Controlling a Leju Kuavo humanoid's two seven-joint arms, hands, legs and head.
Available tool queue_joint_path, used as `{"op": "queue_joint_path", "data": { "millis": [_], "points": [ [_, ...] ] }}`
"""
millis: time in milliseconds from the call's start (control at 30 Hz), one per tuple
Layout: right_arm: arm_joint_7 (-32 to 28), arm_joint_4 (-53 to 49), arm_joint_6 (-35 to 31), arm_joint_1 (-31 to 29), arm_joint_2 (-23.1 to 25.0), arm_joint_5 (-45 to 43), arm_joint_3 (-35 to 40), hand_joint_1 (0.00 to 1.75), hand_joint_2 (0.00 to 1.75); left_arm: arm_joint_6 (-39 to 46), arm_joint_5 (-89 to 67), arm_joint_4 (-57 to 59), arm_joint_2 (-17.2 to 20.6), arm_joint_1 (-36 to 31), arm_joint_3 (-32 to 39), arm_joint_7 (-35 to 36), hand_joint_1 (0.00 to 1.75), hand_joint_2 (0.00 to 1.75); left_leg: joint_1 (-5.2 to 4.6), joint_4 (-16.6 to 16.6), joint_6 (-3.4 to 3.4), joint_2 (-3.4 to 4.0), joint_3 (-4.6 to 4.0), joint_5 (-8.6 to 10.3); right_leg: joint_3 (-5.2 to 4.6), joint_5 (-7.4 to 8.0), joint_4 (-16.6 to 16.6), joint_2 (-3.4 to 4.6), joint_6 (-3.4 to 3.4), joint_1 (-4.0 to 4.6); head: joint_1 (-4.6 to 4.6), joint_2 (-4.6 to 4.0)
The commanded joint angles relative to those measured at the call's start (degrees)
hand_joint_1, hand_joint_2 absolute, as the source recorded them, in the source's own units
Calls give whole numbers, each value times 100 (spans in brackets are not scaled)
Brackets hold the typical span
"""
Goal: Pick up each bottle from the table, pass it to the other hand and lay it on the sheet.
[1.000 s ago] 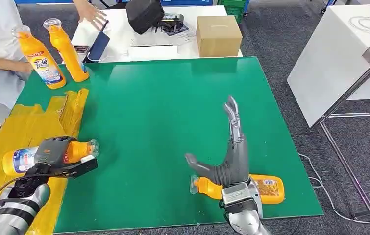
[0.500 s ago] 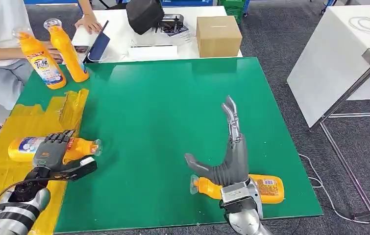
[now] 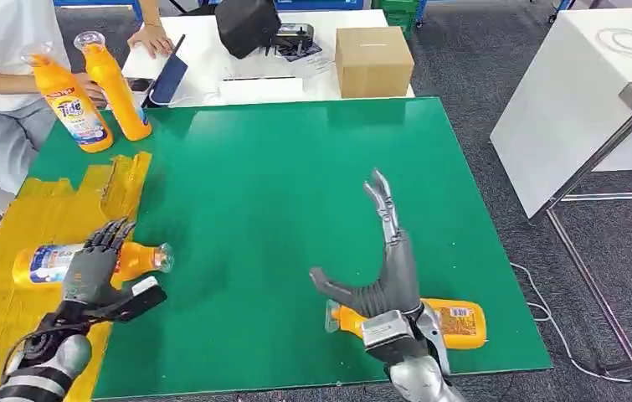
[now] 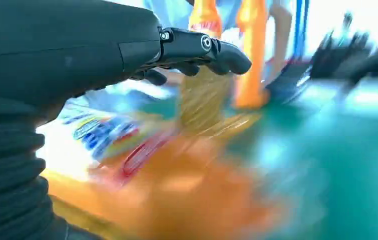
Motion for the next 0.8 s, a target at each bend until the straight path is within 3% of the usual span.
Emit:
{"op": "queue_joint_path", "data": {
  "millis": [33, 167, 467, 800],
  "points": [
    [566, 571, 356, 150, -624, 999, 443, 0, 175, -599, 1682, -2842, -996, 1231, 843, -851, 0, 175, 4, -2, 9, 9, 22, -14, 30, -6, -18, 0, -1, 5, 2, 0],
    [784, 669, 634, 245, -881, 1449, 529, 0, 175, -892, 1904, -3124, -1157, 1322, 814, -937, 0, 175, 3, -1, 4, 4, 14, -11, 20, -4, -16, -4, -4, 7, 0, 0],
    [1253, 808, 614, 575, -1126, 2189, 353, 0, 175, -1219, 2234, -3286, -1508, 1462, 386, -795, 0, 175, 1, -5, 6, -7, 13, -8, 22, -5, -17, -11, -3, 3, -2, 0],
    [1792, 1156, 594, 800, -1555, 2659, -29, 0, 175, -1410, 2367, -3094, -1629, 1447, -32, -697, 0, 175, -3, -6, 5, -14, 12, -4, 21, -3, -18, -15, -3, 0, -2, 0]
  ]
}}
